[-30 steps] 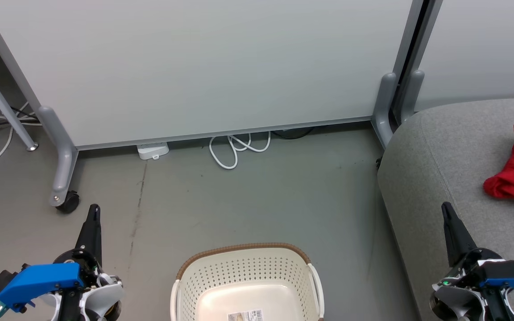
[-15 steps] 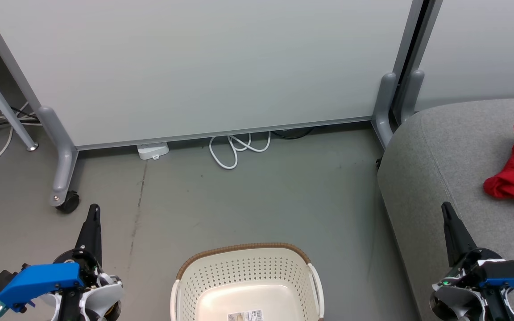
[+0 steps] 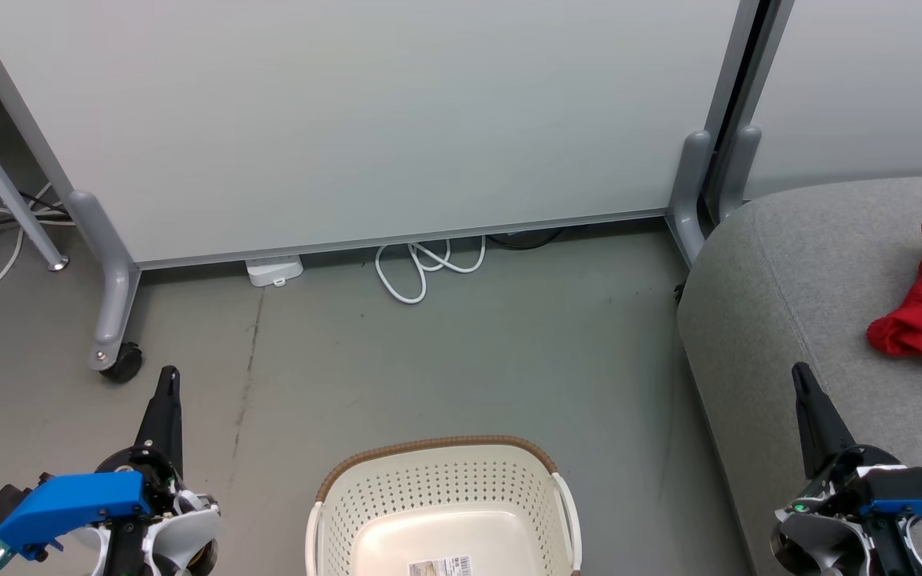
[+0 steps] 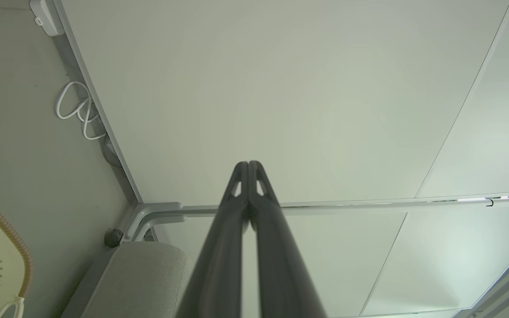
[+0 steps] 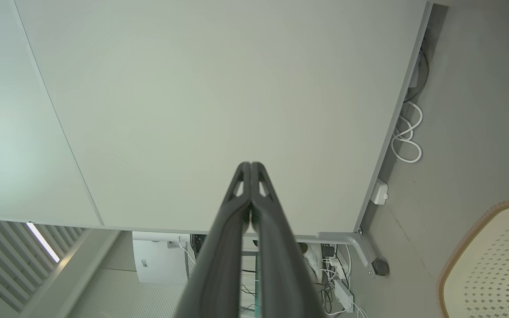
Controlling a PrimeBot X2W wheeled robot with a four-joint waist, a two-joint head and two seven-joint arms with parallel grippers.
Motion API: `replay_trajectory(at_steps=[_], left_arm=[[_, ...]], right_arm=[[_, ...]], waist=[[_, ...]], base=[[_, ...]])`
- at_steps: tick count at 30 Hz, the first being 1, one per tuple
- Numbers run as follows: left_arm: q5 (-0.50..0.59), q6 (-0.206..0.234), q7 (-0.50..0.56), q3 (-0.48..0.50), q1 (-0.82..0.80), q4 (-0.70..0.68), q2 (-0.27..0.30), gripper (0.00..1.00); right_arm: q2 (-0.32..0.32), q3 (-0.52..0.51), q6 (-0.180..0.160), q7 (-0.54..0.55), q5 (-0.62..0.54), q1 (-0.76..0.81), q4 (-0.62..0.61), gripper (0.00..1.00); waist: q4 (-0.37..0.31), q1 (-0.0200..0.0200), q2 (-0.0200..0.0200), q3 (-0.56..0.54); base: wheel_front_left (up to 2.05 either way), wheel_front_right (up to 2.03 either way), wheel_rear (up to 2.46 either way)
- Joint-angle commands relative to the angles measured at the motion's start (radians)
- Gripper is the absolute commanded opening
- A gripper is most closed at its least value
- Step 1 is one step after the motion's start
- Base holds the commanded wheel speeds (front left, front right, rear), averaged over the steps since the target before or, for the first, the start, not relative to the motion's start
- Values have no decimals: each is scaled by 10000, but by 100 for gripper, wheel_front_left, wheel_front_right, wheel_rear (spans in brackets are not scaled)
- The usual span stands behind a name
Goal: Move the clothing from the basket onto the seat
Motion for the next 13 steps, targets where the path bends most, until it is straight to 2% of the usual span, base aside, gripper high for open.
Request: replay_trajectory(at_steps=[1, 13], left_arm=[[-18, -46, 39, 31, -110, -37, 9, 0], [-19, -47, 38, 30, -110, -37, 9, 0]], right_arm=[[28, -17, 4, 48, 20, -119, -29, 0], [26, -17, 4, 48, 20, -119, -29, 0]], waist=[[0, 0, 0, 0], [0, 0, 0, 0]], base=[[0, 0, 0], [0, 0, 0]])
